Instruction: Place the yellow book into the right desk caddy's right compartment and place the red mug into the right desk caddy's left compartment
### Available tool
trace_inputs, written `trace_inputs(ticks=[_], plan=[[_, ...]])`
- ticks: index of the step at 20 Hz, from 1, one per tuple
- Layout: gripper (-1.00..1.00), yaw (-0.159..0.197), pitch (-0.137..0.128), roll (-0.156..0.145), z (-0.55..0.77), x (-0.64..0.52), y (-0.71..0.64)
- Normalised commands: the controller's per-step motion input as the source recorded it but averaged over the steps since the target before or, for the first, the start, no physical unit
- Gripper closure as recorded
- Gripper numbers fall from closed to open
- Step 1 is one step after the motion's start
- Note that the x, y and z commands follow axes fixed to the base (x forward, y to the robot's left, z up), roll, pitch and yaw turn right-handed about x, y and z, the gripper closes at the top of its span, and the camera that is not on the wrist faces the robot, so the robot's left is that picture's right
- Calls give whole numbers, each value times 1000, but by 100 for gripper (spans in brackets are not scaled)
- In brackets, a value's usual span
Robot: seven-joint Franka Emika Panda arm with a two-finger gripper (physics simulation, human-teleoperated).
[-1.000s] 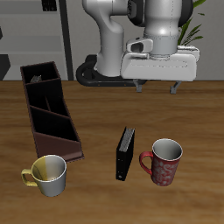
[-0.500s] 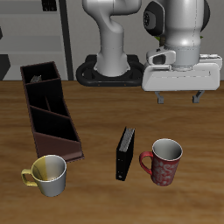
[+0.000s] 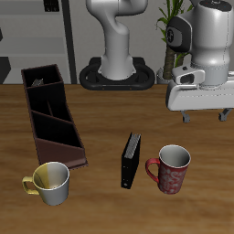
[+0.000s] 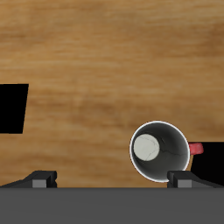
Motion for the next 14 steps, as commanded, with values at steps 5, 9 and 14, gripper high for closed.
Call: trace_inputs(ticks=[5, 9, 14], plan=[[-100, 13, 27, -7, -327, 134, 93], [-100, -15, 36, 20, -303, 26, -68], [-100, 6, 32, 6, -246, 17, -130]])
